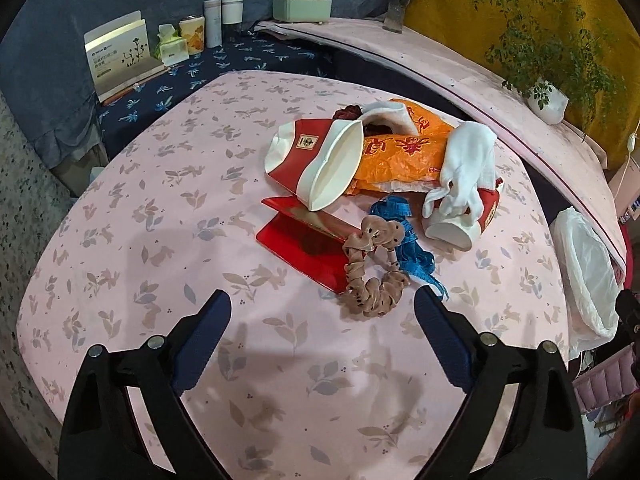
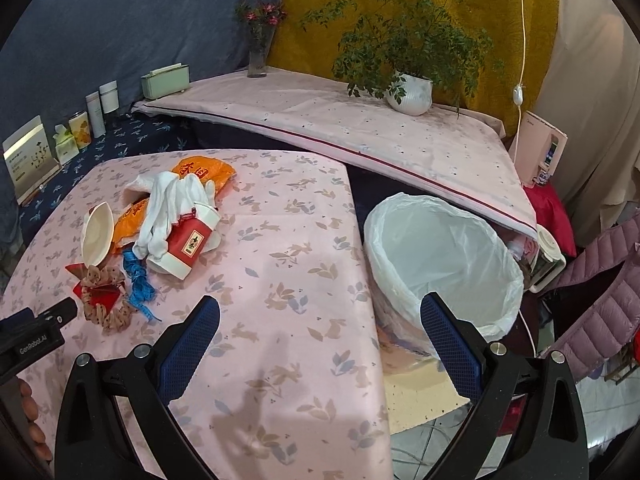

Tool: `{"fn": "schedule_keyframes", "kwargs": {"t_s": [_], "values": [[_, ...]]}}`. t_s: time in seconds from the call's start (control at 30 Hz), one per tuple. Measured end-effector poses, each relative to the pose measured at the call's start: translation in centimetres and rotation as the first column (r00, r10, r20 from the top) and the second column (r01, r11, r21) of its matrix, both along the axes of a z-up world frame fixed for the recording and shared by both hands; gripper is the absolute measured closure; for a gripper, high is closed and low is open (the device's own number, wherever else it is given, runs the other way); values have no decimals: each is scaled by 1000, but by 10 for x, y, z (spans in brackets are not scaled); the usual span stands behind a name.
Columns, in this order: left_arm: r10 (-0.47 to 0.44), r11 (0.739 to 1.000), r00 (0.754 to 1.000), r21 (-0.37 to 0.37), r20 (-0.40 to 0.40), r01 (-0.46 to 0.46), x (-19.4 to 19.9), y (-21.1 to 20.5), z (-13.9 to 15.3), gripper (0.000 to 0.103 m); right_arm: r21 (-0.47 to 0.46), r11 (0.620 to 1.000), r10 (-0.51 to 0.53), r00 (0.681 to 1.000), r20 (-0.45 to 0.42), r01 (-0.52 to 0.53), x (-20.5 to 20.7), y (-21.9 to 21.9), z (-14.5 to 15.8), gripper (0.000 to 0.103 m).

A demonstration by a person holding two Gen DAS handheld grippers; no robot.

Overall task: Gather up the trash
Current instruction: 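Reach the left tool to the brown snack strand and grasp it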

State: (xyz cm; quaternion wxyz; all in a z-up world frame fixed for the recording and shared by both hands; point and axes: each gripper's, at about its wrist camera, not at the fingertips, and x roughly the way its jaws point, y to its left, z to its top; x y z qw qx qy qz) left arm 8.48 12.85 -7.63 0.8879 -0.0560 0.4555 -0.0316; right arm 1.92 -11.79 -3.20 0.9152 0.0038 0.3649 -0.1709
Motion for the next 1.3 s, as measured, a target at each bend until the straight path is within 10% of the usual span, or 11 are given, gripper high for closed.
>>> {"fn": "schedule_keyframes", "kwargs": {"t_s": [0.33, 0.6, 0.9, 1.13, 1.3], "values": [[-63, 995, 996, -81, -71, 57, 37, -6, -31, 39, 61, 996, 68, 998, -13, -67, 61, 35, -13, 9], [-121, 985, 988, -135, -94, 108, 41, -4, -36, 91, 120, 984, 133, 991, -26, -129, 111, 63, -22, 24], [-139, 976, 989, -178, -45, 129, 37, 2, -14, 95, 142, 973, 194, 979, -67, -184, 146, 86, -36, 50], [-143, 974, 990, -182, -23, 136, 38, 2, -1, 95, 171, 965, 218, 971, -95, -200, 159, 89, -46, 93], [-147, 973, 989, -178, -2, 145, 37, 0, 10, 95, 199, 957, 230, 970, -72, -212, 150, 82, -39, 98]]}}
